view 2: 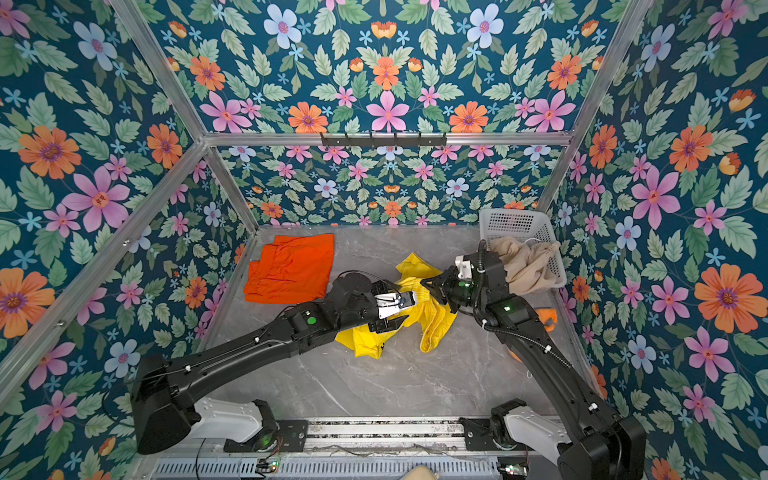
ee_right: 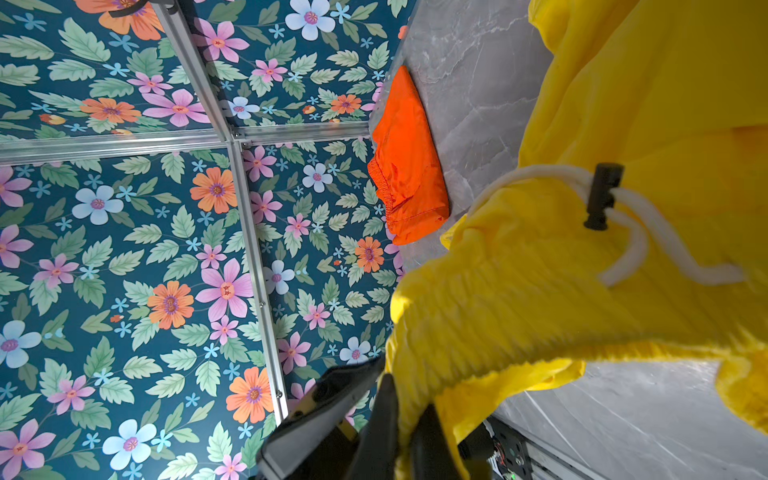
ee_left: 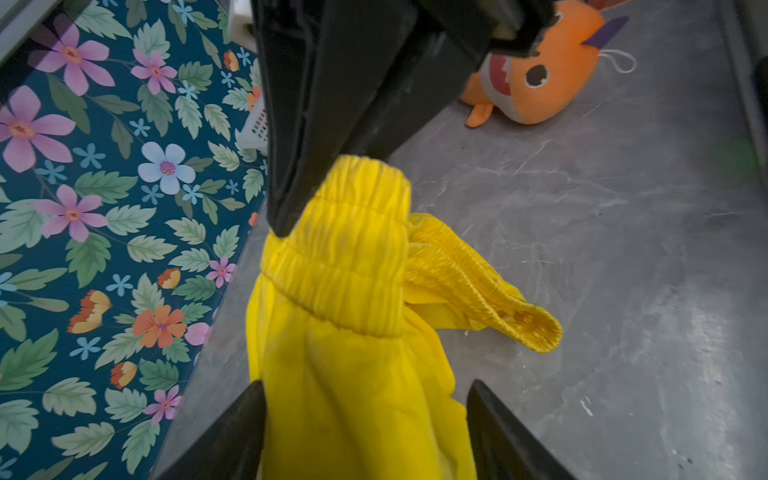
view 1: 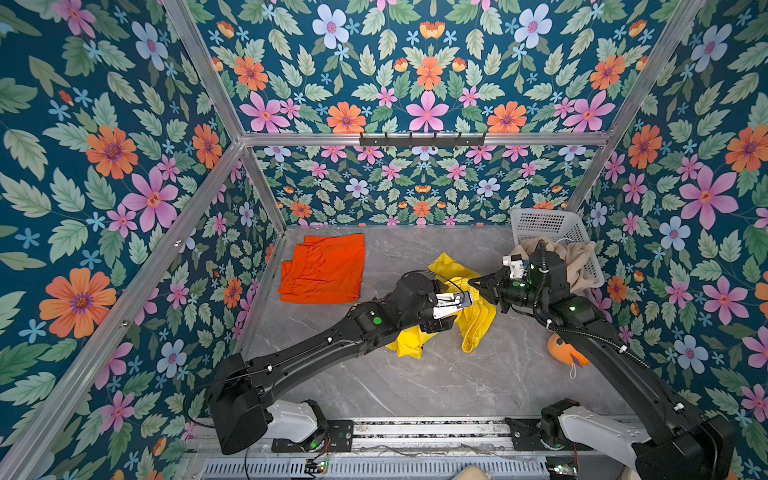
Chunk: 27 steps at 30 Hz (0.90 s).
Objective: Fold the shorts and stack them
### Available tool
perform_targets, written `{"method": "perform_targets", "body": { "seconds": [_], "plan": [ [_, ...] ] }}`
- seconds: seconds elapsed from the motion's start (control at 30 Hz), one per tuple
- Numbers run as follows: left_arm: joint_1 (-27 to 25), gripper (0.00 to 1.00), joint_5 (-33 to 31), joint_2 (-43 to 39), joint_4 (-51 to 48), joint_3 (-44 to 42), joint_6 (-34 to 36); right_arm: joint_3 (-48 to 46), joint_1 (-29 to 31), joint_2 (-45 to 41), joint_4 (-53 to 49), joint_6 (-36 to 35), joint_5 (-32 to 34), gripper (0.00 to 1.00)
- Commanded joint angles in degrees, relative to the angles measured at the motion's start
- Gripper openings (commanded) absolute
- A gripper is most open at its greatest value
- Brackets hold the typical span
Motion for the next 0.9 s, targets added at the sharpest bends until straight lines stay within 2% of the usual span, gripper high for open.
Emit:
{"method": "perform_targets", "body": {
  "seconds": [0.0,0.13,0.23,0.27,0.3,0.4,0.47,0.53,0.7,0.87],
  "plan": [
    [-0.4,0.66,-4.8,1.8,4.7,1.2,2.0,0.3,0.1,0.1,1.6,0.3,-1.3,0.0],
    [-0.5,0.48,-5.4,3.2,4.6,1.4,2.6,0.5,0.1,0.1,1.8,0.6,-1.8,0.0],
    [-0.5,0.2,-4.8,2.9,4.5,1.3,1.2,0.5,0.1,0.1,1.4,0.4,-1.9,0.01],
    [-0.4,0.1,-4.5,2.6,5.2,1.0,-0.2,0.6,-0.1,-0.2,0.5,0.0,-1.5,0.08],
    [-0.4,0.04,-4.4,2.3,6.2,0.6,-2.3,1.0,-0.2,-0.6,-1.0,-0.8,-0.6,0.19],
    [-0.2,0.0,-4.2,1.8,10.3,-1.5,-9.1,1.4,-0.4,-2.8,-5.8,-2.4,2.1,0.61],
    [-0.3,0.0,-4.1,2.1,13.7,-3.1,-14.3,0.1,-0.4,-5.1,-7.6,-2.0,2.9,0.71],
    [-0.2,0.0,-3.7,2.7,17.0,-4.7,-18.4,-2.2,-0.4,-7.9,-9.0,-0.8,3.4,0.78],
    [-0.3,0.0,0.6,5.1,21.9,-6.3,-24.8,-8.6,1.6,-14.1,-9.8,4.6,4.1,0.82],
    [-0.3,0.0,5.6,6.1,22.7,-6.8,-24.7,-10.7,4.1,-12.5,-2.2,7.7,5.1,0.82]
  ]
}}
